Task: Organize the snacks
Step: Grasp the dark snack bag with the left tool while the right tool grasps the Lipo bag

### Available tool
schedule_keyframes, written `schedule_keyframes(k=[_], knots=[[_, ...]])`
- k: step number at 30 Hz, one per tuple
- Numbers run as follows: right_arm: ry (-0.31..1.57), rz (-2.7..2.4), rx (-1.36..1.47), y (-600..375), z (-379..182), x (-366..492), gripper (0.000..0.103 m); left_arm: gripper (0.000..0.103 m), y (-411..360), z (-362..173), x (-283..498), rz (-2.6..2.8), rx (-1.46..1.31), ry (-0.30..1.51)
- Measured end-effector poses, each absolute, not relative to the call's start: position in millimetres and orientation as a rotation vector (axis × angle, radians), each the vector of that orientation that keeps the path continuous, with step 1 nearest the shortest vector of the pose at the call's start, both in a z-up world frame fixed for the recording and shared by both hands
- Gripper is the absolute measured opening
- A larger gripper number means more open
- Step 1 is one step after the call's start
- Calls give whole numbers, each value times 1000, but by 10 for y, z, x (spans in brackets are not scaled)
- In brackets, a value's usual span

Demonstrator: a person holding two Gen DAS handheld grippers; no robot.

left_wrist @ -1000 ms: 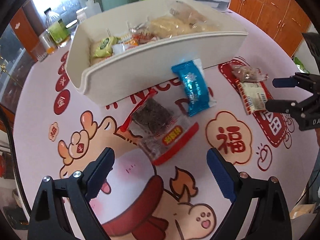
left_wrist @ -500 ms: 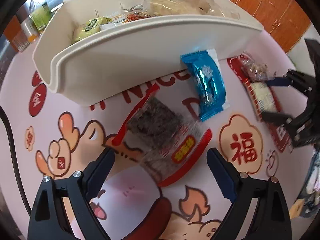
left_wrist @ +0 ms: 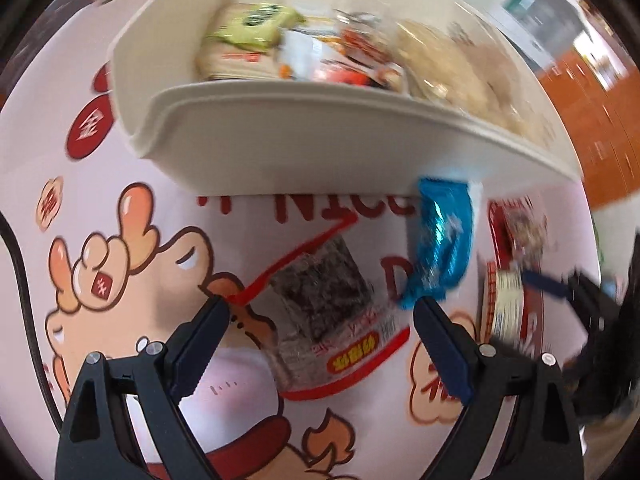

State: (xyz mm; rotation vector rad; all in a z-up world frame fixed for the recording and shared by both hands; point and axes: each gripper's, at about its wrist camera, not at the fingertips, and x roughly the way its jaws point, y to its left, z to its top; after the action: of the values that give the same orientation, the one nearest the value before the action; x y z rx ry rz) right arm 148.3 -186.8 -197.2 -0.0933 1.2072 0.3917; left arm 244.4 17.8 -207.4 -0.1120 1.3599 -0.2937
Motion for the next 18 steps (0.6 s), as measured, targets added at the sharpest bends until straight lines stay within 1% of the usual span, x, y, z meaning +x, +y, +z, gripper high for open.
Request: schedule_keyframes(k=[2, 4, 6, 7, 11, 14, 17, 18], knots=[[1214, 391, -56, -1853, -1974, 1501, 85, 93, 211, -2072, 2487, -241, -129, 1342], [1226, 377, -31, -1840, -1980, 1511, 89, 93, 272, -2064, 2509, -192, -139, 1318], [1239, 368, -21, -1778, -1997, 1531, 95, 93, 297, -2057, 2553, -143, -170, 1305], [1242, 353, -42, -1729, -2008, 1529, 96, 91, 322, -2050, 2548, -129, -180, 1296], [1241, 285, -184, -1477, -2074, 1487, 97, 90, 298, -2066, 2540, -69, -187, 1264], [1224, 267, -158, -1433, -2076, 1490, 98, 88, 179, -2092, 2471, -25, -167, 1246], [1207, 235, -141, -1424, -2074, 1512, 94, 76, -9, -2062, 2376, 22, -104, 1236], [1198, 227, -134, -1428, -2064, 1520, 88, 66, -63, -2049, 2368, 32, -76, 1234]])
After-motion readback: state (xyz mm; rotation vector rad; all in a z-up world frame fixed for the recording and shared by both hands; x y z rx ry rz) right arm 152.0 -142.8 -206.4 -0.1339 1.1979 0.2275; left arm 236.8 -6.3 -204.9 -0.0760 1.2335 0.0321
